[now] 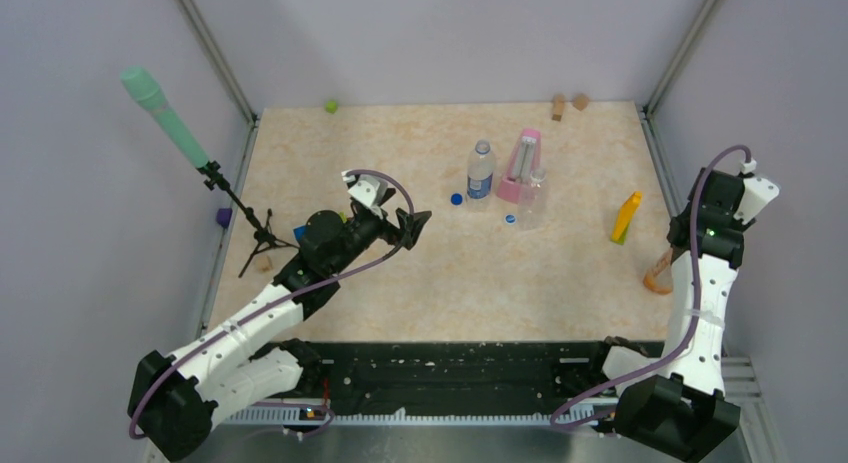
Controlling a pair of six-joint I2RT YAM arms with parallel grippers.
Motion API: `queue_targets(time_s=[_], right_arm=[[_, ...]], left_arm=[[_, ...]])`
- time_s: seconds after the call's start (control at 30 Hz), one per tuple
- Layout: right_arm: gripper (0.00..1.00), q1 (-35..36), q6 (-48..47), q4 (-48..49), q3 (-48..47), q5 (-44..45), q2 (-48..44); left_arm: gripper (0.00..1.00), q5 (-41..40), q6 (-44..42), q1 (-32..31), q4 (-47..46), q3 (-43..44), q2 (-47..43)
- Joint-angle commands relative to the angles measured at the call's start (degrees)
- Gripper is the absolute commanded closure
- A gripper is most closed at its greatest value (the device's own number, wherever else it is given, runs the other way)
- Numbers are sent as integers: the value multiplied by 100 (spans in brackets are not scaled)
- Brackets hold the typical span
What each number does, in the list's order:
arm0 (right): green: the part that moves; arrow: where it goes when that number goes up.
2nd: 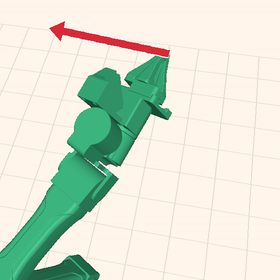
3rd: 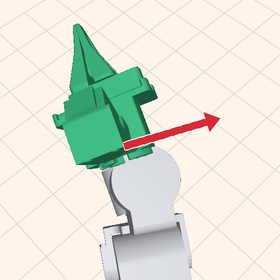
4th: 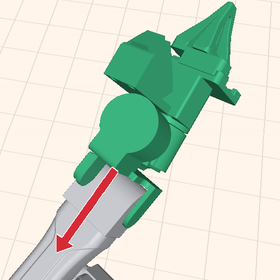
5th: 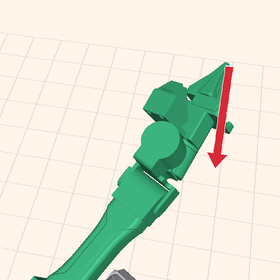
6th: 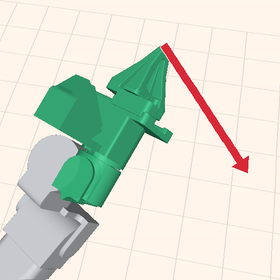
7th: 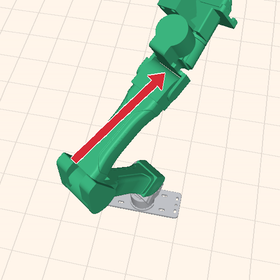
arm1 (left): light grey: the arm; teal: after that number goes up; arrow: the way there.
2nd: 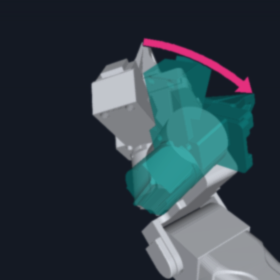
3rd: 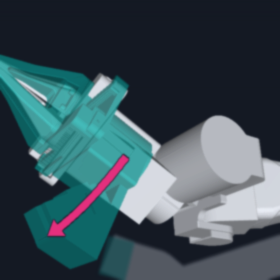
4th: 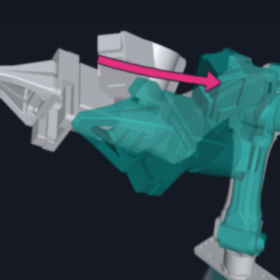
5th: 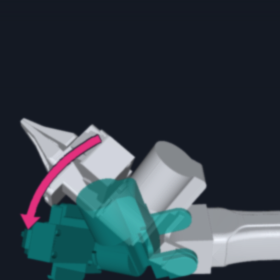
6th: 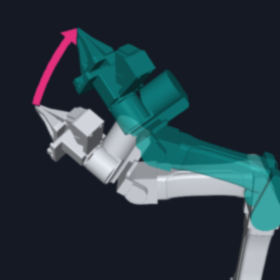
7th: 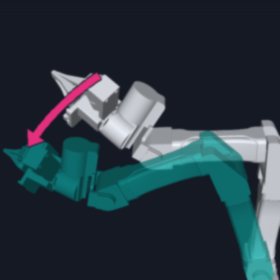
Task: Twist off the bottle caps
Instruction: Pick up the plastic bottle at the center of the board.
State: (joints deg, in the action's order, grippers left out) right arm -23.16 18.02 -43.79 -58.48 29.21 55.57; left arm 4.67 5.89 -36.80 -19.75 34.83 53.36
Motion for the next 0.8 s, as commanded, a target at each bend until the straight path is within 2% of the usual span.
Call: queue_targets(time_s=[0.0,0.17,0.5,0.77], right_arm=[[71,-66,-75,236,38,19,-52],[80,-62,-79,214,26,-39,-184],[98,-64,-191,-519,-825,-1020,-890],[100,-65,-160,-1245,-1401,-2708,-1434]], left_arm=[[5,-27,33,30,-249,85,-123],[5,-5,69,28,-257,59,-142],[1,71,385,32,-804,64,-172],[2,546,475,25,-616,201,-241]])
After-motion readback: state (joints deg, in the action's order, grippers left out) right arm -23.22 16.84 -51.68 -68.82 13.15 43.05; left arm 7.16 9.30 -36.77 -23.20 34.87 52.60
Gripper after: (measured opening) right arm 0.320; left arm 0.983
